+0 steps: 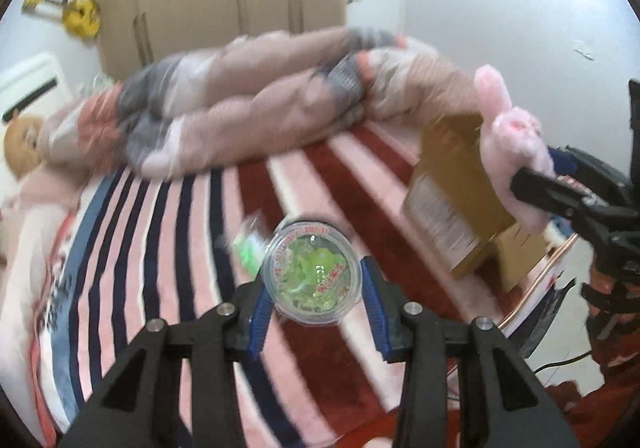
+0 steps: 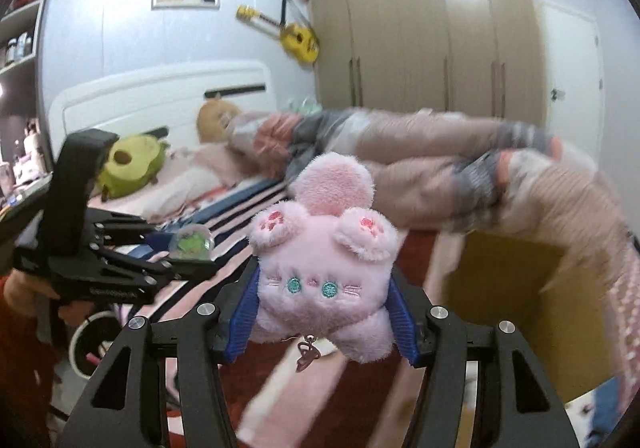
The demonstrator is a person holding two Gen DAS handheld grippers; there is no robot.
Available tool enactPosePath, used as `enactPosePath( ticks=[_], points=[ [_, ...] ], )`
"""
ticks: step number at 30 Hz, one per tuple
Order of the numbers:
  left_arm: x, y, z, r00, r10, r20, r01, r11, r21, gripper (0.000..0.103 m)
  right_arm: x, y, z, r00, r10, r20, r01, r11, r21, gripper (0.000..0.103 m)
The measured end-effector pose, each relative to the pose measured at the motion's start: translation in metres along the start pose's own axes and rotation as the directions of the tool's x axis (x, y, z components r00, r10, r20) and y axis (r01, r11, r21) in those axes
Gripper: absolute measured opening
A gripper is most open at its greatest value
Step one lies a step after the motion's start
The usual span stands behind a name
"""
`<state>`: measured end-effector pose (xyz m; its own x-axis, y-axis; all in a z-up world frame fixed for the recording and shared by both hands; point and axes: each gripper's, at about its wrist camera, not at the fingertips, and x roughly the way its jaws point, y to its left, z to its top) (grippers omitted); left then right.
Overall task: Organize soft objects
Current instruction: 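Carry the cup and pig over the box and release both into it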
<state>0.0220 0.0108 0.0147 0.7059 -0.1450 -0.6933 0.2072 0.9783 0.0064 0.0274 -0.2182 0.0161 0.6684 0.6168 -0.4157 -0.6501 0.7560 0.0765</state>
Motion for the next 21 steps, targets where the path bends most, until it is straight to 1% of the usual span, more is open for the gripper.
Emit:
enactPosePath(
  ticks=[3,6,8,10,12,16,18,19,21],
  points=[
    [-0.003,-0.033,0.036,0.998,-0.051,0.032,0.05,0.998,0.045,0.039,-0.021,-0.035,0.004,0.998,-0.062,0.018,0.062,0.998,0.011,0.055],
    [0.005,-0.073,0.073,0.992,-0.117,0.041,0.112,0.988,0.107,0.039,-0.029,-0.071,0.0,0.989,-0.144,-0.009,0.145,0.989,0.03,0.055],
    [0.016,-0.098,0.091,0.986,-0.163,0.026,0.158,0.978,0.14,0.039,-0.025,-0.09,-0.005,0.984,-0.173,-0.044,0.175,0.984,0.044,0.055],
    [0.033,-0.123,0.107,0.979,-0.204,-0.013,0.203,0.963,0.176,0.039,-0.016,-0.109,-0.01,0.981,-0.171,-0.088,0.177,0.982,0.062,0.057],
    [0.053,-0.145,0.119,0.976,-0.208,-0.058,0.215,0.956,0.201,0.039,-0.005,-0.12,-0.017,0.976,-0.173,-0.13,0.182,0.982,0.059,0.06],
    [0.088,-0.172,0.134,0.966,-0.222,-0.132,0.246,0.944,0.217,0.039,0.013,-0.131,-0.028,0.967,-0.18,-0.183,0.189,0.982,0.029,0.062],
    [0.104,-0.181,0.139,0.963,-0.214,-0.166,0.248,0.943,0.222,0.039,0.02,-0.134,-0.032,0.964,-0.175,-0.198,0.184,0.982,0.029,0.063],
    [0.107,-0.181,0.136,0.962,-0.211,-0.171,0.246,0.944,0.221,0.039,0.023,-0.136,-0.035,0.963,-0.175,-0.203,0.185,0.982,0.031,0.063],
    [0.117,-0.182,0.136,0.958,-0.217,-0.189,0.255,0.943,0.214,0.04,0.024,-0.137,-0.039,0.961,-0.183,-0.207,0.193,0.981,0.032,0.069]
  ],
)
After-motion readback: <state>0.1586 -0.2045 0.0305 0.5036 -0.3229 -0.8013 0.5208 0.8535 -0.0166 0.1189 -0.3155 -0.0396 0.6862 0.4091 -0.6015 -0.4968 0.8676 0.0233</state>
